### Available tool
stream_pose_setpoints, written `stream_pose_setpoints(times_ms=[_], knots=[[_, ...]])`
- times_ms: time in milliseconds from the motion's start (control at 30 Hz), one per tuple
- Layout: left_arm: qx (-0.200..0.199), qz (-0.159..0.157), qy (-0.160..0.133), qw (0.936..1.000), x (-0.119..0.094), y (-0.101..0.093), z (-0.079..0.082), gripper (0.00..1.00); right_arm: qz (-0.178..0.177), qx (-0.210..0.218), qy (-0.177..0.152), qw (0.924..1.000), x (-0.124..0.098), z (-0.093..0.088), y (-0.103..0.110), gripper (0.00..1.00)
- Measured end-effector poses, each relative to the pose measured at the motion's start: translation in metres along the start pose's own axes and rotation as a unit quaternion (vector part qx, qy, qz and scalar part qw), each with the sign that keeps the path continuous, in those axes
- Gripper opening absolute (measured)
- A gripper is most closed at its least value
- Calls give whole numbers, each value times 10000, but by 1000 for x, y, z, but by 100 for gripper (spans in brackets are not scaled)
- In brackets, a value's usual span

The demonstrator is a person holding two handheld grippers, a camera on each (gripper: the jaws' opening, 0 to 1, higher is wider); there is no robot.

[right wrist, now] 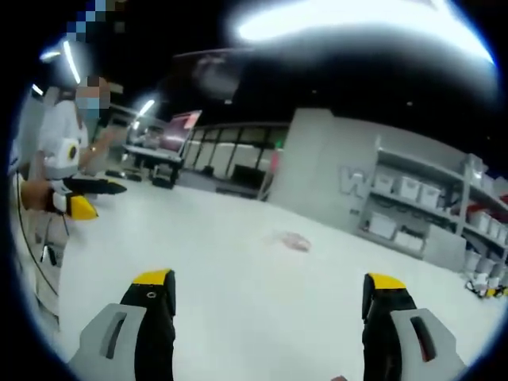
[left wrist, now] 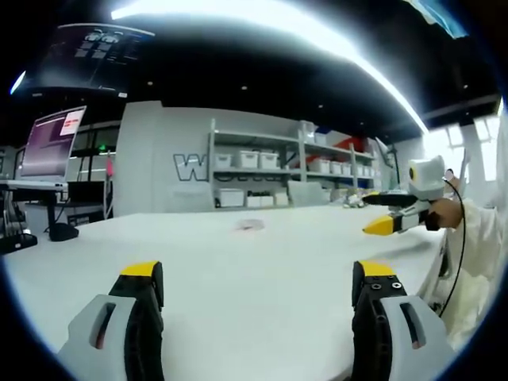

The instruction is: Open the resealable bag by pulling the two sides of the seal apart until the entire bag opening is separated and visibly accessible.

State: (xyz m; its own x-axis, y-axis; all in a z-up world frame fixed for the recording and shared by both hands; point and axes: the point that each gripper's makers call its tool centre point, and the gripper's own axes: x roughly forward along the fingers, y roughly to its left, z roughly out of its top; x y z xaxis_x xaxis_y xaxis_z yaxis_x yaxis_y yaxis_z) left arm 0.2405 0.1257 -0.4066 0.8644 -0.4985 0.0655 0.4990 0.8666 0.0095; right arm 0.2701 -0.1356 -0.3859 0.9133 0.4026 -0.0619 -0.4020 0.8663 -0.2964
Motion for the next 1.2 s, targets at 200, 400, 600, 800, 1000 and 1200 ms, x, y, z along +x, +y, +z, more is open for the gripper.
stream_pose_setpoints(times_ms=[200, 400, 600, 800, 1000, 1200], knots=[[-19, 31, -5, 10000, 0, 2, -1, 97, -33, 47, 2, 10000, -5, -1, 3, 100], [-44, 69, -22, 10000, 0, 5, 0, 97, -137, 102, 31, 9999, -15, -5, 4, 100], [-48, 134, -51, 9999, 1, 10, 0, 96, -238, 173, -11, 9996, -27, -2, 8, 100], [-64, 138, -46, 9999, 1, 12, -1, 96, -291, 171, 78, 9994, -33, -4, 11, 100], [-103, 142, -82, 9998, 1, 13, 1, 96, -413, 300, 192, 9985, -38, -11, 11, 99], [-108, 144, -80, 9998, 1, 14, 2, 96, -677, 388, 173, 9968, -45, -8, 5, 97]])
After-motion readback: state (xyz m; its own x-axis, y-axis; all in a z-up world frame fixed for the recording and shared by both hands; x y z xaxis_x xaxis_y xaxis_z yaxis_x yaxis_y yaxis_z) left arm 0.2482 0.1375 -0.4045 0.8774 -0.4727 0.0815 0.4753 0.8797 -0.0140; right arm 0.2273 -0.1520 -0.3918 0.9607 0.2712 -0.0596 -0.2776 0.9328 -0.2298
